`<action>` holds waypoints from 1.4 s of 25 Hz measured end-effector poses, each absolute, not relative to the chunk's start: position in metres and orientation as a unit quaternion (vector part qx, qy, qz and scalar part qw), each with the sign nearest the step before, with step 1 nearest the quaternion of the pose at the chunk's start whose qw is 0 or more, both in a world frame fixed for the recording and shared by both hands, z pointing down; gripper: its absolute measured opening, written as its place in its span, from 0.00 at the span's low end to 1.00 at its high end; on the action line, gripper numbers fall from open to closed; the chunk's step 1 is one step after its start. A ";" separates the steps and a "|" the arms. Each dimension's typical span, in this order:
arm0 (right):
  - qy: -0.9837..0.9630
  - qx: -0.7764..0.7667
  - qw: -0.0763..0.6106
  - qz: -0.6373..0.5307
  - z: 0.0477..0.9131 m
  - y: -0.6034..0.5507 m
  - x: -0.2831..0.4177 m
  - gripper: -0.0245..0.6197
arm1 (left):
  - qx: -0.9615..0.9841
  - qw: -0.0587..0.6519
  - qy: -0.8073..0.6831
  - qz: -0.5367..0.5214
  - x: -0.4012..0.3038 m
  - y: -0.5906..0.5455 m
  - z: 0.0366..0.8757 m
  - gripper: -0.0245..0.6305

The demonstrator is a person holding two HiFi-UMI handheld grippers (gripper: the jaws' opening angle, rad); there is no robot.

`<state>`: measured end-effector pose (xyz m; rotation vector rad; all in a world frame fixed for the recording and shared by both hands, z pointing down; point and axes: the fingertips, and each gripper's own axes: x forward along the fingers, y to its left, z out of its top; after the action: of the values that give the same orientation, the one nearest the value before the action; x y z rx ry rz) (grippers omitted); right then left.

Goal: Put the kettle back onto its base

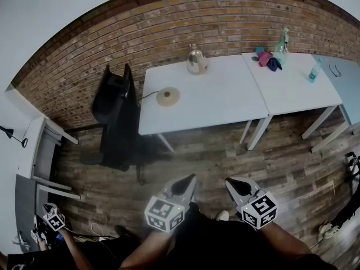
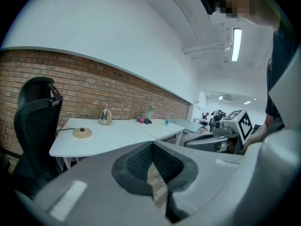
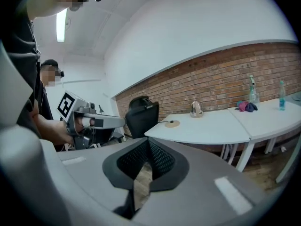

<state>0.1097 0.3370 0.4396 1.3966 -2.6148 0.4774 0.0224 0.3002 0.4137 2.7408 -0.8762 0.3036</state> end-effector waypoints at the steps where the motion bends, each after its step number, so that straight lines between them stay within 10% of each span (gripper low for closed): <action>1: -0.866 0.467 0.076 0.160 0.443 0.336 0.111 0.08 | 0.940 0.124 -0.300 0.104 0.023 0.300 0.414 0.04; 35: -0.853 0.473 0.103 0.195 0.475 0.289 0.101 0.08 | 0.924 0.161 -0.328 0.116 -0.023 0.247 0.445 0.04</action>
<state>0.1005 0.2888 0.4753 1.3956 -2.5171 0.5755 -0.0228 0.2468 0.4450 2.6380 -0.9355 0.3324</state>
